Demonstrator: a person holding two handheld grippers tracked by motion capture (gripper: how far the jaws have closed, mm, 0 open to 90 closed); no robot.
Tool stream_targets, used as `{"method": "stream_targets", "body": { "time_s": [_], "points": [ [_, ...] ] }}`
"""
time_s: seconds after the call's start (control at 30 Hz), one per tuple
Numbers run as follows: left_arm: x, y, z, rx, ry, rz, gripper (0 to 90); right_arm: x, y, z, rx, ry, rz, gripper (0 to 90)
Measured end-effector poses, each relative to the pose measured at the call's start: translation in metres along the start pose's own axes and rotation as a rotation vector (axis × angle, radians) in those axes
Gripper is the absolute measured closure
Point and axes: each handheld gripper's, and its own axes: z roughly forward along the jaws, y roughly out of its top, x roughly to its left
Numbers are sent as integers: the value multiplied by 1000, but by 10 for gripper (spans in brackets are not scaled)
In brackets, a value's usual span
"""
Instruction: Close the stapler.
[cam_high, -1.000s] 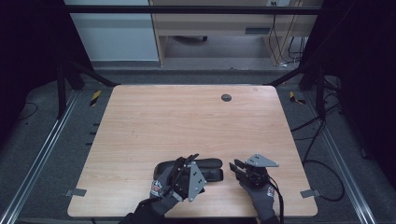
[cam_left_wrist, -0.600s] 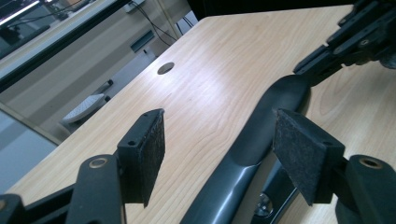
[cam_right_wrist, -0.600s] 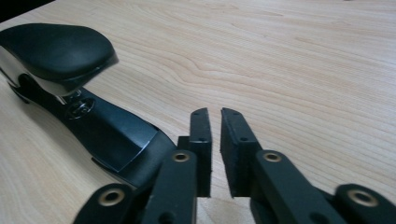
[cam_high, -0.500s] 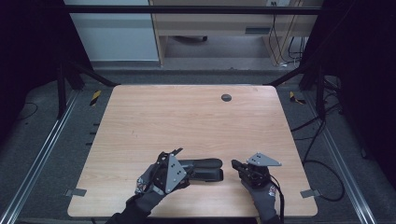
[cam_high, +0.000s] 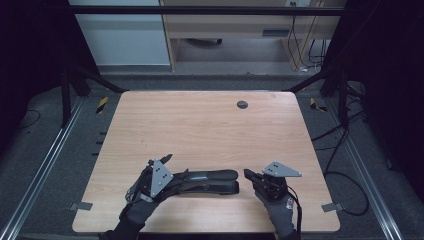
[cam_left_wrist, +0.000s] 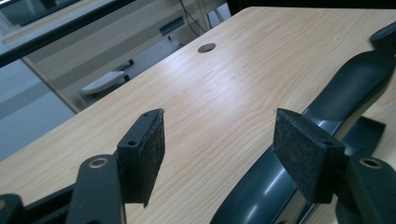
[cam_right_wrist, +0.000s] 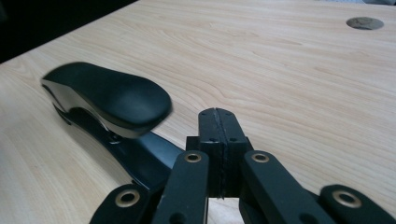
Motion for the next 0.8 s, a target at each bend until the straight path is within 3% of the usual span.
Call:
{"method": "stream_targets", "body": {
  "time_s": [0.37, 0.8],
  "points": [
    [28, -32, -10, 40, 75, -65, 337, 14, 15, -8, -40, 32, -24, 900],
    [53, -68, -21, 91, 152, -139, 336, 28, 21, 1, -18, 73, -48, 900]
  ]
}}
